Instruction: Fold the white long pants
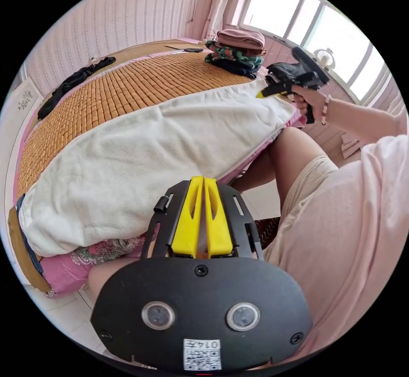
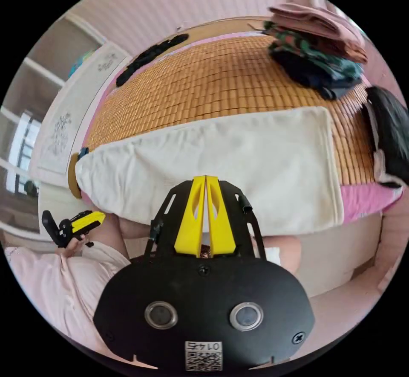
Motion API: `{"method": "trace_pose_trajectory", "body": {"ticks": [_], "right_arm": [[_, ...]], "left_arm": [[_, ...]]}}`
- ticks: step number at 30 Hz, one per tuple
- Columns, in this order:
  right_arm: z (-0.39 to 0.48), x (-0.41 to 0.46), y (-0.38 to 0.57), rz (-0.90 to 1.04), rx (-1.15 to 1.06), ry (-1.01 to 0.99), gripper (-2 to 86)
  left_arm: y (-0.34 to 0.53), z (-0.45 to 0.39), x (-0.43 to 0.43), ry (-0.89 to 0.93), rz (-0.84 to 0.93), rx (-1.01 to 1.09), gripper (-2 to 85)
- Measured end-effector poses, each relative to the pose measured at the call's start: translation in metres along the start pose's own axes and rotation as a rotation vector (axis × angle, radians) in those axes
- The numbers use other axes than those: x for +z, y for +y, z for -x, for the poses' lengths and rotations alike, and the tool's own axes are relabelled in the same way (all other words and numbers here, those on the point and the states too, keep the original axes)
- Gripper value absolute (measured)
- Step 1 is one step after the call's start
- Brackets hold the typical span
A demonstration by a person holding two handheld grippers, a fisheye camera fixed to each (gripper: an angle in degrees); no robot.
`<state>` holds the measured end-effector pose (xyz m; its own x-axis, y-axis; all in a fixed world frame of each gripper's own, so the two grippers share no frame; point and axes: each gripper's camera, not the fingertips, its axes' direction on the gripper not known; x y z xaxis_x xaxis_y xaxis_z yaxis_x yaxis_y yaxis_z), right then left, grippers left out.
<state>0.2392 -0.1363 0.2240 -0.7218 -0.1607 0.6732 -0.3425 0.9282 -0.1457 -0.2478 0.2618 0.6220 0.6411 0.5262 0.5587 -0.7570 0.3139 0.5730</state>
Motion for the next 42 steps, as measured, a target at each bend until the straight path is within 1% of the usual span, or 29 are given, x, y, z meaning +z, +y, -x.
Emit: {"method": "trace_pose_trajectory", "body": {"ticks": [1, 3, 6, 8, 11, 14, 15, 17, 19, 22, 23, 25, 28, 30, 32, 34, 37, 39, 41, 42], "right_arm": [[-0.027, -0.018, 0.011, -0.047, 0.054, -0.012, 1.7], [-0.114, -0.074, 0.048, -0.140, 0.172, -0.063, 7.4], [-0.194, -0.119, 0.071, -0.152, 0.328, -0.083, 9.6], [-0.230, -0.139, 0.077, -0.174, 0.406, -0.074, 10.7], [-0.283, -0.163, 0.072, -0.212, 0.519, -0.101, 12.3], [-0.321, -0.183, 0.055, -0.257, 0.595, -0.154, 13.4], [-0.330, -0.191, 0.045, -0.270, 0.591, -0.143, 13.2], [-0.338, -0.200, 0.028, -0.257, 0.563, -0.147, 12.9], [-0.347, -0.211, 0.017, -0.232, 0.584, -0.141, 12.4], [-0.357, -0.238, 0.017, -0.239, 0.577, -0.133, 9.6], [-0.363, -0.248, 0.022, -0.245, 0.569, -0.170, 8.1], [-0.374, -0.264, 0.033, -0.288, 0.581, -0.243, 7.9], [-0.393, -0.281, 0.054, -0.361, 0.655, -0.392, 10.1], [-0.403, -0.293, 0.078, -0.497, 0.723, -0.513, 11.9], [-0.405, -0.296, 0.090, -0.541, 0.769, -0.535, 13.3], [-0.402, -0.294, 0.091, -0.507, 0.790, -0.509, 15.4], [-0.389, -0.291, 0.074, -0.423, 0.743, -0.504, 14.7], [-0.374, -0.290, 0.059, -0.290, 0.739, -0.367, 9.2], [-0.366, -0.292, 0.056, -0.214, 0.705, -0.280, 6.0], [-0.362, -0.293, 0.060, -0.204, 0.667, -0.293, 5.3]], "left_arm": [[-0.003, 0.002, -0.004, 0.000, -0.013, -0.019, -1.0], [-0.010, 0.007, -0.005, 0.033, -0.022, -0.053, -1.0], [-0.031, 0.011, 0.006, 0.070, 0.016, -0.043, -1.0], [-0.044, 0.012, 0.018, 0.061, 0.050, -0.032, -1.0], [-0.062, 0.015, 0.039, 0.049, 0.101, -0.079, -1.0], [-0.074, 0.014, 0.067, -0.023, 0.213, -0.086, -1.0], [-0.075, 0.013, 0.079, -0.044, 0.273, -0.086, -1.0], [-0.077, 0.013, 0.082, -0.050, 0.252, -0.097, -1.0], [-0.076, 0.015, 0.081, -0.045, 0.233, -0.117, -1.0], [-0.076, 0.017, 0.082, -0.037, 0.210, -0.124, -1.0], [-0.076, 0.017, 0.082, -0.035, 0.209, -0.135, -1.0], [-0.078, 0.017, 0.083, -0.041, 0.211, -0.148, -1.0], [-0.082, 0.015, 0.084, -0.064, 0.218, -0.118, -1.0], [-0.084, 0.015, 0.085, -0.068, 0.225, -0.110, -1.0], [-0.087, 0.016, 0.085, -0.067, 0.234, -0.109, -1.0], [-0.090, 0.017, 0.087, -0.067, 0.245, -0.104, -1.0], [-0.092, 0.019, 0.087, -0.074, 0.251, -0.096, -1.0], [-0.091, 0.019, 0.087, -0.078, 0.247, -0.090, -1.0], [-0.091, 0.021, 0.087, -0.078, 0.242, -0.083, -1.0], [-0.090, 0.023, 0.087, -0.074, 0.238, -0.080, -1.0]]}}
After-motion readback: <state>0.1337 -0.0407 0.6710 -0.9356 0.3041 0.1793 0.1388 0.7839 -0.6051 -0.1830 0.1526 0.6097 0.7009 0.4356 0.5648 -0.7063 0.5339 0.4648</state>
